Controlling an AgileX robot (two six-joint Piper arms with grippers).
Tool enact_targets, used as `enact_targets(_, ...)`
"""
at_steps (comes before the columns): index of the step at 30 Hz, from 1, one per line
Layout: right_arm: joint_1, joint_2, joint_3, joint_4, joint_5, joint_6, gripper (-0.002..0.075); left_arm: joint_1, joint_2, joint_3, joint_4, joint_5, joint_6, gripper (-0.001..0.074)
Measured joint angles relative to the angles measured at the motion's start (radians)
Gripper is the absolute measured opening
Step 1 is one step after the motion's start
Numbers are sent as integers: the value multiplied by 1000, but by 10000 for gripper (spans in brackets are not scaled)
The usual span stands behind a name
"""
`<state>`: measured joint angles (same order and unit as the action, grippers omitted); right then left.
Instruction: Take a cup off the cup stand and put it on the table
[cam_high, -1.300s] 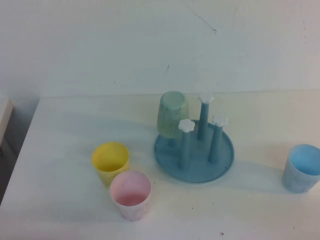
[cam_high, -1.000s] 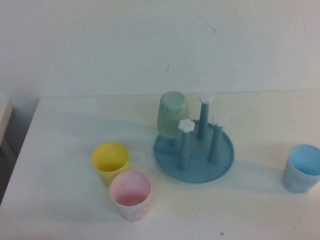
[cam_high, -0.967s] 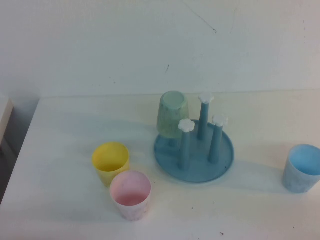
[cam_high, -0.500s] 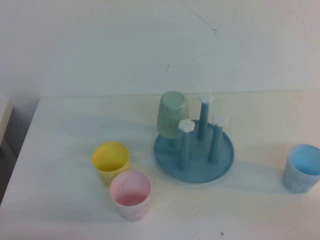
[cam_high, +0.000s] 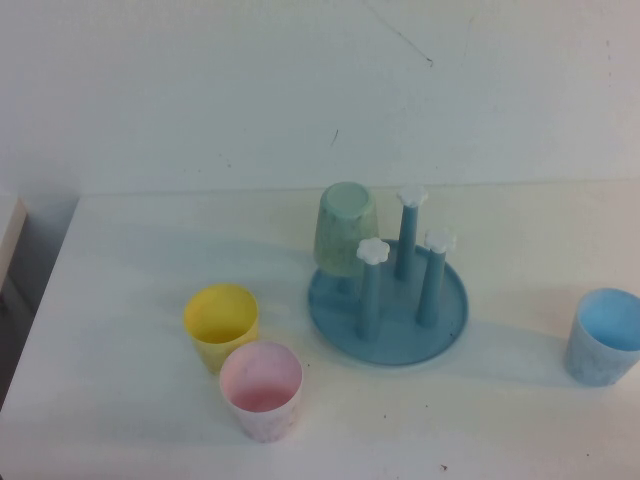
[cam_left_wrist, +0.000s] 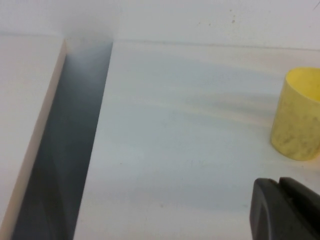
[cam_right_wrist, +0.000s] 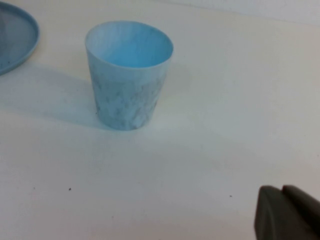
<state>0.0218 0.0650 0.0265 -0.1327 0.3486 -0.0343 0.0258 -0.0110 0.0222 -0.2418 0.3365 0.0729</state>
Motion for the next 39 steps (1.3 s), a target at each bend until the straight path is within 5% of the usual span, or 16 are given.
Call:
enact_targets(8,0,0,0,0,0,0,-3,0,0,6,-191,-90,0,-2)
enact_targets(16,0,0,0,0,0,0,-3,0,0,6,-661,-200,-22,-2)
enact_targets(39,0,0,0,0,0,0,-3,0,0,6,-874,-190,60,-3)
